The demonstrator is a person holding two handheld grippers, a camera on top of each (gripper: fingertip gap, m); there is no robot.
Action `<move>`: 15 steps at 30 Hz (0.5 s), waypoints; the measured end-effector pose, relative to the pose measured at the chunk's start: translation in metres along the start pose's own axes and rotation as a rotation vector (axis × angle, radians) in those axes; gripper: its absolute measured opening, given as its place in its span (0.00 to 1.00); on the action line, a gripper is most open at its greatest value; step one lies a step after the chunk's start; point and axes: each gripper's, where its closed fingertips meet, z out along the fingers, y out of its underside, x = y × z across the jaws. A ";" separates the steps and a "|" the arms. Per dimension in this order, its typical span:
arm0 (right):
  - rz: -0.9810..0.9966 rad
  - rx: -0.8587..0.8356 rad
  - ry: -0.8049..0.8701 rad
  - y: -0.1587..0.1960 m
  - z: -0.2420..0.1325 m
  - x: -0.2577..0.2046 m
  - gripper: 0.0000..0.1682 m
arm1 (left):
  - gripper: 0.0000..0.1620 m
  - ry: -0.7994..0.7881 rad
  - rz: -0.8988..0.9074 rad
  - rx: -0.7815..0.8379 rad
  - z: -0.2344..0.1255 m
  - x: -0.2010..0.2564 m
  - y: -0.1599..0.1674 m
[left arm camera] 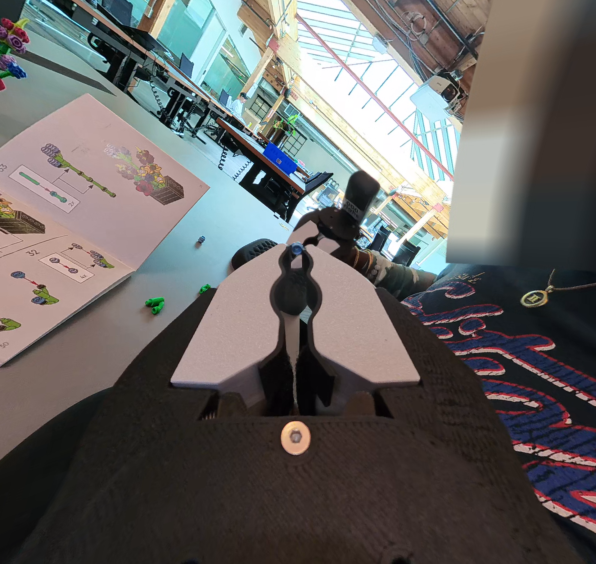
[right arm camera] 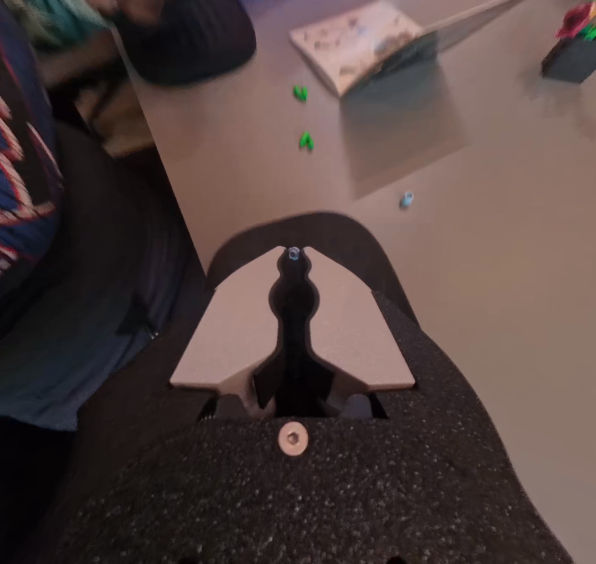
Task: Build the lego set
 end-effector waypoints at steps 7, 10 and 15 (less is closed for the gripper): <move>0.207 0.553 -0.406 -0.105 0.013 -0.030 0.03 | 0.04 0.028 0.039 -0.054 0.005 0.007 0.007; 0.241 0.678 -0.595 -0.137 0.024 -0.045 0.03 | 0.04 0.085 0.054 -0.054 0.009 0.017 0.007; 0.241 0.705 -0.785 -0.161 0.042 -0.059 0.03 | 0.04 0.172 0.021 -0.024 0.008 0.025 0.003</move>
